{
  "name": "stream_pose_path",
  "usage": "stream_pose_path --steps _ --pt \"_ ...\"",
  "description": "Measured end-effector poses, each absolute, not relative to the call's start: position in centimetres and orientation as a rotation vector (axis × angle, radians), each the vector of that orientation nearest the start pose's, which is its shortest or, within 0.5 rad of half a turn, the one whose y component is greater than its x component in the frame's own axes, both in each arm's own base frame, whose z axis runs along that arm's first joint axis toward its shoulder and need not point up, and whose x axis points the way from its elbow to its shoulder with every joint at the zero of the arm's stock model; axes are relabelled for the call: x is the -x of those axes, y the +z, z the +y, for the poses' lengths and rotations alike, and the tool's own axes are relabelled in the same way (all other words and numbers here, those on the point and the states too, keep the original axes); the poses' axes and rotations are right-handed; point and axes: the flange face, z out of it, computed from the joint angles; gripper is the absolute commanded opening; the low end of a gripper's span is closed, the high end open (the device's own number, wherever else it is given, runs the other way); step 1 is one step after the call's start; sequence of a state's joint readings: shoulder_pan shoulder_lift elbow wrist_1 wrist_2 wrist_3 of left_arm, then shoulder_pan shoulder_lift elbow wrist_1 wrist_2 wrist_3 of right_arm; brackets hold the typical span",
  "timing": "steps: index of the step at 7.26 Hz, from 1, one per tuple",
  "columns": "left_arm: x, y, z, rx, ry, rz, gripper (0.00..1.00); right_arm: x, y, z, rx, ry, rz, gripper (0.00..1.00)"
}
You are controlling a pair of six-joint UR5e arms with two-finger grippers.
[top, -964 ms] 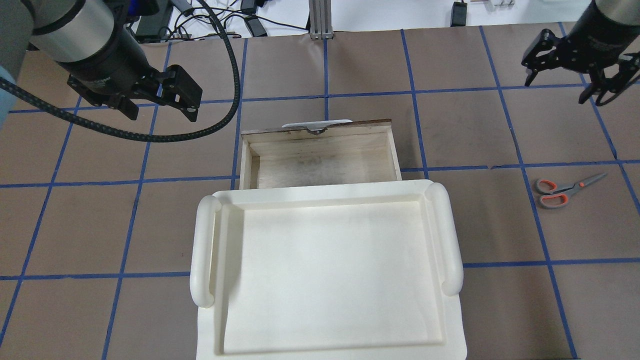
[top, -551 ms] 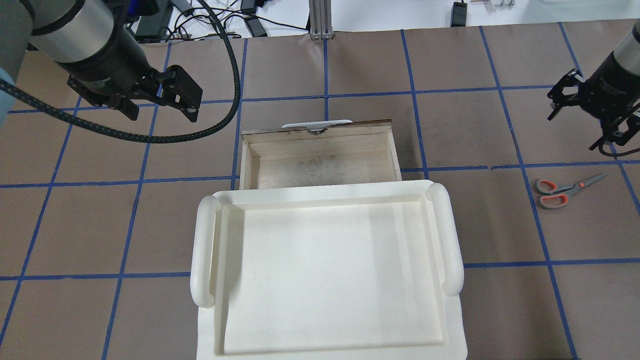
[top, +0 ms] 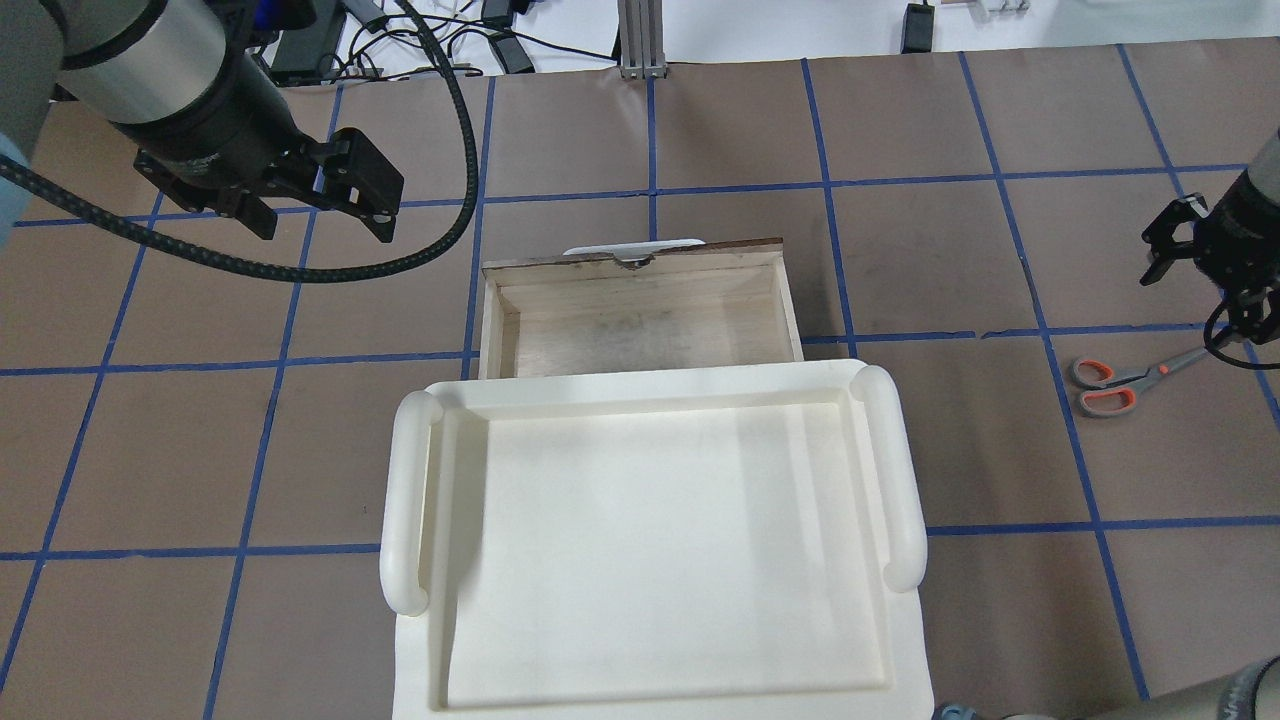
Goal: Put scissors in drawer and close it
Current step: 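Lower the right gripper onto the scissors and close on the blades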
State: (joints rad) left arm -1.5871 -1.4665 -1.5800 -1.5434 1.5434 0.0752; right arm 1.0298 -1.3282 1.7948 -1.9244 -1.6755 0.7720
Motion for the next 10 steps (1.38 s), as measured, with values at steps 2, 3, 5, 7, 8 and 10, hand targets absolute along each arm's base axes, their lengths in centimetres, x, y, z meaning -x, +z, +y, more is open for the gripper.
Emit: stream_pose_path --steps 2,3,5,7,8,10 --pt "14.3 53.6 -45.5 -0.147 -0.195 3.155 1.0 17.9 24.4 -52.3 -2.028 0.072 2.545 0.97" --pt "14.3 53.6 -45.5 -0.146 -0.195 3.154 1.0 19.4 22.3 -52.0 -2.04 0.074 2.532 0.97" --pt "14.3 53.6 -45.5 -0.145 -0.195 3.152 1.0 22.0 20.1 -50.9 -2.051 0.116 2.517 0.97" --pt "14.3 53.6 -45.5 -0.145 -0.194 3.152 1.0 22.2 19.7 -50.8 -2.041 0.117 2.475 0.97" --pt "14.3 53.6 -45.5 -0.145 -0.194 3.152 1.0 22.0 19.5 -50.8 -2.024 0.112 2.447 0.97" --pt "14.3 53.6 -45.5 -0.145 -0.194 3.152 1.0 21.4 18.4 -50.1 -2.011 0.096 2.427 0.97"
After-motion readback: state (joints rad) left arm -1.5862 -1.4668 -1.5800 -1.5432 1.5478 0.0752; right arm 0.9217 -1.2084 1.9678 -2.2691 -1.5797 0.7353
